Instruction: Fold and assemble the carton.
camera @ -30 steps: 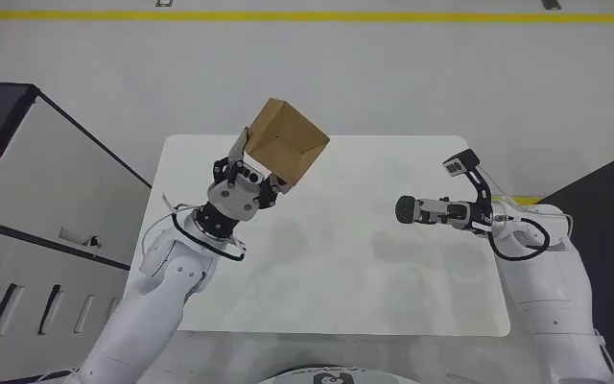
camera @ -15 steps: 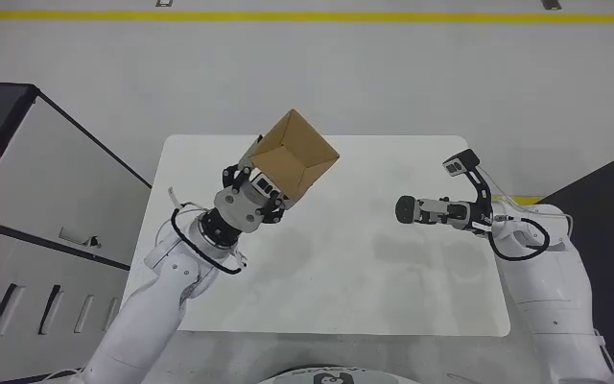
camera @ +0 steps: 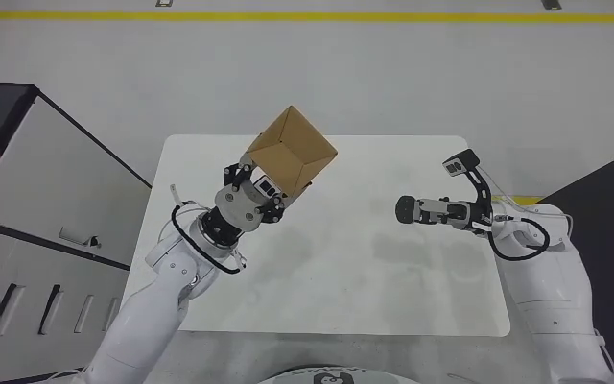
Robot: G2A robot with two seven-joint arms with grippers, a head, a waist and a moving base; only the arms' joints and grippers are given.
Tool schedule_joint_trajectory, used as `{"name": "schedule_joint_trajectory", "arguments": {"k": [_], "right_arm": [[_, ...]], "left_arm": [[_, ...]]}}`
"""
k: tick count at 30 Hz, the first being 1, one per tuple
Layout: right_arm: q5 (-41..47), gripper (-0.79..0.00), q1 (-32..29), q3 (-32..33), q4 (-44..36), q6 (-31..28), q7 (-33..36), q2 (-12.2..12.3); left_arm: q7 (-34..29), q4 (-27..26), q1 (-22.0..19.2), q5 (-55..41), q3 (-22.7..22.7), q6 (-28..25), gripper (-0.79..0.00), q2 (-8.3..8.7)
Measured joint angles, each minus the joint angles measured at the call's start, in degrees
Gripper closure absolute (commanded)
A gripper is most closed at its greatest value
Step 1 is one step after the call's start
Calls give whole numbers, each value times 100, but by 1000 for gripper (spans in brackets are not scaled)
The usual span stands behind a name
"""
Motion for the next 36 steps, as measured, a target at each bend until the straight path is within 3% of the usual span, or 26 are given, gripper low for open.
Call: {"name": "schedule_joint_trajectory", "arguments": {"k": [12,22,36], "right_arm": [[0,-785,0,0,0,0,0,0],[0,-785,0,0,0,0,0,0],[0,-785,0,0,0,0,0,0]], "left_arm": [[5,-3,7,-20,8,-2,0,-3],[266,-120,215,-2042,-124,748,0,-72],[653,-278,318,-2940,-446,1221,0,-113]]}}
